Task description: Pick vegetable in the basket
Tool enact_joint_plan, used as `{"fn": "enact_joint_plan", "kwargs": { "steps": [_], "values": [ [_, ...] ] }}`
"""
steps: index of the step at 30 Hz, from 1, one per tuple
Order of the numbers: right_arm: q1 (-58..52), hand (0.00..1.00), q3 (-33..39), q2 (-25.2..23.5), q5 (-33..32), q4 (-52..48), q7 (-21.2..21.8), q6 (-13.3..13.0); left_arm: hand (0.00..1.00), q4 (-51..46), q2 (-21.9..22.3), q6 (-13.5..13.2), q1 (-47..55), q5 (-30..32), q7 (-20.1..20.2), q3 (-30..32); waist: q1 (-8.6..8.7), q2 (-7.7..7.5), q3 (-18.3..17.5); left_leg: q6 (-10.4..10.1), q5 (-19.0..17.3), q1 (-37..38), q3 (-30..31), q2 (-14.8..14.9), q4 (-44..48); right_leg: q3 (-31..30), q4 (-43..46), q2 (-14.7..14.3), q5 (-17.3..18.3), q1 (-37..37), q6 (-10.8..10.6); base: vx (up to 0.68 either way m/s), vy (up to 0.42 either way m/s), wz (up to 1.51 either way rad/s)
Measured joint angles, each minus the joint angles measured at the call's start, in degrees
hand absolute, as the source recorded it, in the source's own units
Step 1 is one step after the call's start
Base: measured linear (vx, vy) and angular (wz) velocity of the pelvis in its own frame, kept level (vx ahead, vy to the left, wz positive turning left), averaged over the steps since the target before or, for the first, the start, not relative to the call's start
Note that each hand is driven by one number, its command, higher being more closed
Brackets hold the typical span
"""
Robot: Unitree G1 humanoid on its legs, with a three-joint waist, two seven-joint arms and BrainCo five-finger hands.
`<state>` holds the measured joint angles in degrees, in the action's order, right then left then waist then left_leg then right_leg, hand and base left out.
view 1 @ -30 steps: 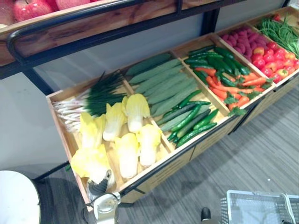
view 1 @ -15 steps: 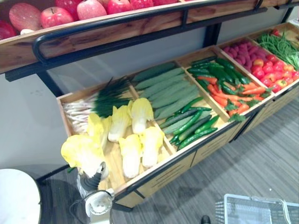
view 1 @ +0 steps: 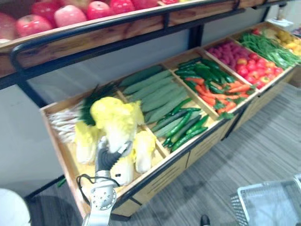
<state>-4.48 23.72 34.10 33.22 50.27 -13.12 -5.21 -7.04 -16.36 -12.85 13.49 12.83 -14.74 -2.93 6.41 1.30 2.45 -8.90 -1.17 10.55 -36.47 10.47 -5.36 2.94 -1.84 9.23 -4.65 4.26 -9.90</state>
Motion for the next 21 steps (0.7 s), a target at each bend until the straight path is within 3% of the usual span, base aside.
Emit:
{"fn": "enact_joint_plan", "kwargs": {
  "steps": [3, 8, 13, 21],
  "values": [
    [1.52, 1.0, -9.1, 5.48, 2.91, -4.48, 1.69, -2.46, 1.0, 0.07, -5.64, -1.88, -0.8, -3.74, 4.36, -7.84, 1.11, 0.72, 0.14, -0.54, -0.56, 1.94, -3.6, -0.13, -0.01, -3.47, 0.0, -0.82, -0.6, 0.57, 0.0, -0.03, -0.017, -0.62],
    [3.66, 1.0, -20.98, 10.27, 3.07, -14.5, 3.83, -4.23, 1.0, 1.05, -12.08, -3.33, -6.7, -7.42, 11.27, -20.86, 1.18, 1.45, 0.55, -1.59, -1.78, 5.09, -11.64, -0.17, 0.08, -9.54, -0.04, -2.19, -1.68, 1.81, 0.07, -0.06, -0.02, -0.7],
    [3.98, 1.0, -31.8, 13.96, 3.14, -25.06, 6.47, -7.51, 1.0, 1.04, -13.86, -5.05, -15.95, -10.5, 15.76, -31.64, 1.3, 2.39, 1.09, -2.47, -4.49, 5.65, -18.26, 0.82, 5.28, -14.82, 0.91, -3.41, -2.17, 3.75, -0.16, -0.07, -0.035, -0.57],
    [8.39, 1.0, -44.77, 19.7, 2.81, -31.76, 13.14, -9.36, 1.0, 1.58, -12.87, -5.43, -26.55, -10.49, 20.67, -47.11, 1.6, 2.77, 1.5, -3.09, -5.58, 5.68, -23.13, 1.42, 8.29, -17.71, 2.39, -4.18, -2.37, 5.55, -0.46, -0.08, -0.018, -0.2]
  ]
}}
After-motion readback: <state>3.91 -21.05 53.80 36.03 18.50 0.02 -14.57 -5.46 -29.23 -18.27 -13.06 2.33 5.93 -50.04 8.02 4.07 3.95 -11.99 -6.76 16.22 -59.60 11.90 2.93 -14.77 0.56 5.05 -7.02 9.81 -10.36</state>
